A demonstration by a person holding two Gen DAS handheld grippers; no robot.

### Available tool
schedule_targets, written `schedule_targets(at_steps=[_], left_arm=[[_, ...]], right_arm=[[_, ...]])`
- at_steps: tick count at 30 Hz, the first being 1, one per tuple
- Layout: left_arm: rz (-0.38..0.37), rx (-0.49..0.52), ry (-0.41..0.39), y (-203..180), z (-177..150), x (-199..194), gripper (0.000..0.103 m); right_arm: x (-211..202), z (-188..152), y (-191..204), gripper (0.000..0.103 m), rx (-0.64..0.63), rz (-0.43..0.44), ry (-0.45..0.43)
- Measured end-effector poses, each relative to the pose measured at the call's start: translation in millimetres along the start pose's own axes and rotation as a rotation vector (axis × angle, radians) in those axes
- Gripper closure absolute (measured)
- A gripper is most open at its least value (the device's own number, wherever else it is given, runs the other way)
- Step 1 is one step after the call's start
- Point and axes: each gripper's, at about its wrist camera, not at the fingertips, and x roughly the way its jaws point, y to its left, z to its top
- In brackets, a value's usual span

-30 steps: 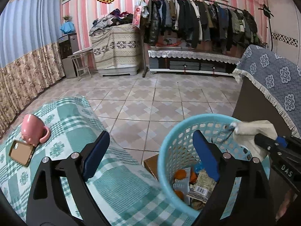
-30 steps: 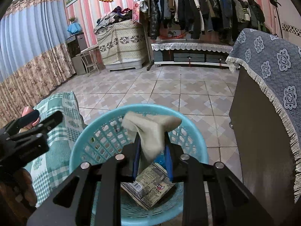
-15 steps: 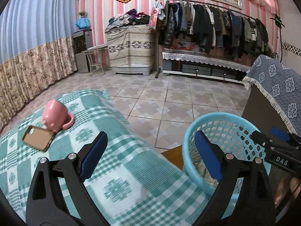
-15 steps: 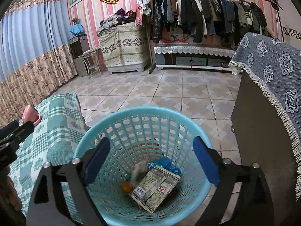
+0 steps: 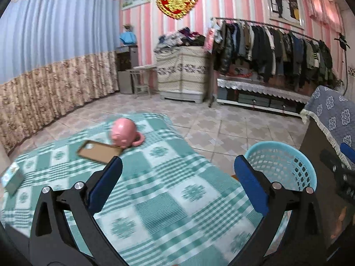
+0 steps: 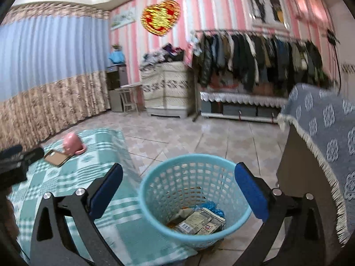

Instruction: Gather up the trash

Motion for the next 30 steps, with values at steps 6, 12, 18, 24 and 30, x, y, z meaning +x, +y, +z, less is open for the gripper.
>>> schedule_targets(at_steps=[6,12,18,24,30], left_arm=[[0.020,-0.027,0.018,26,-18,-41,0.005],[0.084,-0.034,-0.005,41,-43,-80,0.005],[0.166,-0.050,-0.018,57,-66,-104,0.005],[0.207,-0.123,-0.020,76,-80,-111,0.005],[0.199,-0.120,-0.053,74,-81,-116,0.005]], right_arm=[[-34,-13,34,0.005,-0.026,0.107,0.018],[-50,-27,58,0.005,-0.042,0.161,0.038],[-62,-42,81,0.005,-0.109,0.181,0.023],[-72,-51,92,0.005,-0.143,0.218,0.029],[-75,-53,95,0.005,-0.156,0.242,0.011]])
